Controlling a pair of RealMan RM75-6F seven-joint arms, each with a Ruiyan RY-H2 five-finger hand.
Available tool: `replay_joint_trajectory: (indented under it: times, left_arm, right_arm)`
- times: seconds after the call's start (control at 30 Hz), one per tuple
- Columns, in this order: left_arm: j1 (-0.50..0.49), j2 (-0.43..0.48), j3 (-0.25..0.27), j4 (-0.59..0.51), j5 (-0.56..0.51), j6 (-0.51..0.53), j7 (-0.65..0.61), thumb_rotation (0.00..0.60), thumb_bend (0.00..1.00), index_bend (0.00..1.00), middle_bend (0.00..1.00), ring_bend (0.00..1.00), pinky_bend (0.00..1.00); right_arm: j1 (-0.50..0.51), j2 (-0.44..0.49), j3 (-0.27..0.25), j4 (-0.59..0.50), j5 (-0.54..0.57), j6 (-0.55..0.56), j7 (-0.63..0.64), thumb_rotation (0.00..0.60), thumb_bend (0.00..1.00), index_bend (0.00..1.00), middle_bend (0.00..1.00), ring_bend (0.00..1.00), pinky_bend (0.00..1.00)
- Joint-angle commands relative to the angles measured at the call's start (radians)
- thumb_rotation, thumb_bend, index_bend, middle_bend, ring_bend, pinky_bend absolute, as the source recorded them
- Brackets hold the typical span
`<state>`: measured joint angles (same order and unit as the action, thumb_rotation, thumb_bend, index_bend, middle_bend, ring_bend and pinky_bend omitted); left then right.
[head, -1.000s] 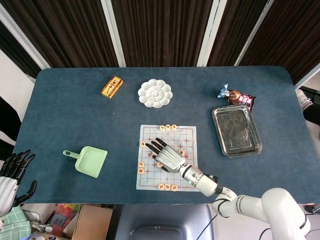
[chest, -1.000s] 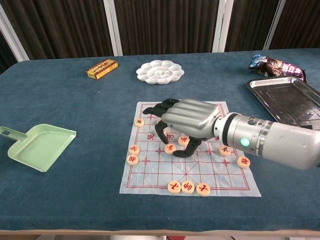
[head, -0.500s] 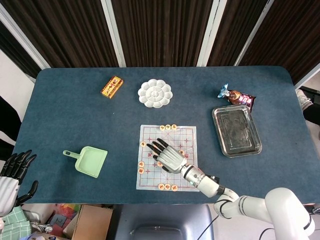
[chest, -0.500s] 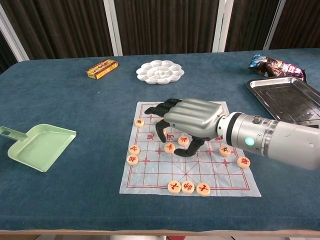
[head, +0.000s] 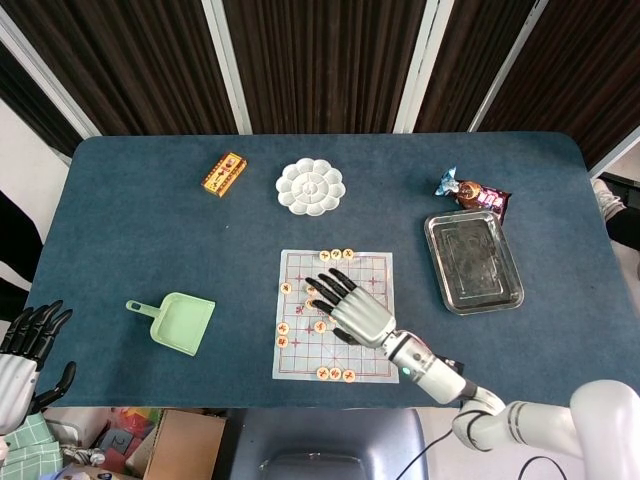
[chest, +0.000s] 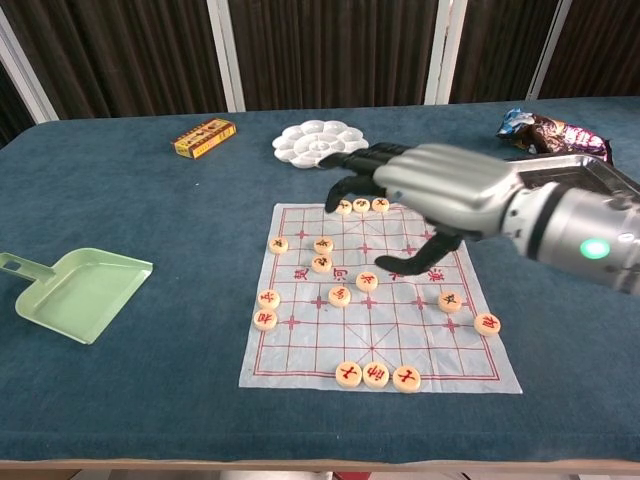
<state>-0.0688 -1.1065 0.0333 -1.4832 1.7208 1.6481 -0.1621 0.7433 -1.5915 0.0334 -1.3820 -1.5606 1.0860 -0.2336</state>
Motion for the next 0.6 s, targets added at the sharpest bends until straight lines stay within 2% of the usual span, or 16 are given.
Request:
replay_joint_trajectory:
  times: [0.03, 0.13, 0.2, 0.27, 0.37, 0.47, 0.6]
  left_arm:
    - [0.001, -0.004, 0.000, -0.001, 0.001, 0.000, 0.011, 0.600, 0.45, 0.00, 0.00, 0.00, 0.01]
    - [0.000, -0.009, -0.003, -0.006, -0.006, -0.006, 0.030, 0.600, 0.45, 0.00, 0.00, 0.00, 0.01]
    - [0.002, -0.014, -0.007, -0.009, -0.012, -0.006, 0.050, 0.600, 0.45, 0.00, 0.00, 0.00, 0.01]
    - [0.002, -0.020, -0.008, -0.011, -0.015, -0.009, 0.068, 0.600, 0.45, 0.00, 0.00, 0.00, 0.01]
    - [-0.001, -0.029, -0.009, -0.017, -0.019, -0.022, 0.098, 0.600, 0.45, 0.00, 0.00, 0.00, 0.01]
    - [-0.007, -0.037, -0.009, -0.024, -0.024, -0.041, 0.124, 0.600, 0.45, 0.00, 0.00, 0.00, 0.01]
    - [-0.015, -0.045, -0.008, -0.031, -0.026, -0.060, 0.146, 0.600, 0.46, 0.00, 0.00, 0.00, 0.01]
  right_arm:
    - [-0.178, 0.207, -0.091, -0.210, -0.051, 0.219, 0.005, 0.600, 0.47, 0.15, 0.01, 0.00, 0.00]
    - [-0.330, 0.338, -0.185, -0.310, -0.048, 0.362, -0.030, 0.600, 0.47, 0.01, 0.00, 0.00, 0.00]
    - [-0.437, 0.388, -0.236, -0.319, -0.034, 0.462, -0.016, 0.600, 0.47, 0.00, 0.00, 0.00, 0.00]
    - [-0.514, 0.396, -0.257, -0.283, -0.017, 0.528, 0.029, 0.600, 0.45, 0.00, 0.00, 0.00, 0.00]
    - [-0.587, 0.385, -0.262, -0.203, 0.018, 0.565, 0.100, 0.600, 0.40, 0.00, 0.00, 0.00, 0.00]
    - [-0.592, 0.408, -0.253, -0.192, 0.003, 0.550, 0.156, 0.600, 0.35, 0.00, 0.00, 0.00, 0.00]
    - [-0.606, 0.410, -0.241, -0.176, -0.030, 0.550, 0.158, 0.600, 0.35, 0.00, 0.00, 0.00, 0.00]
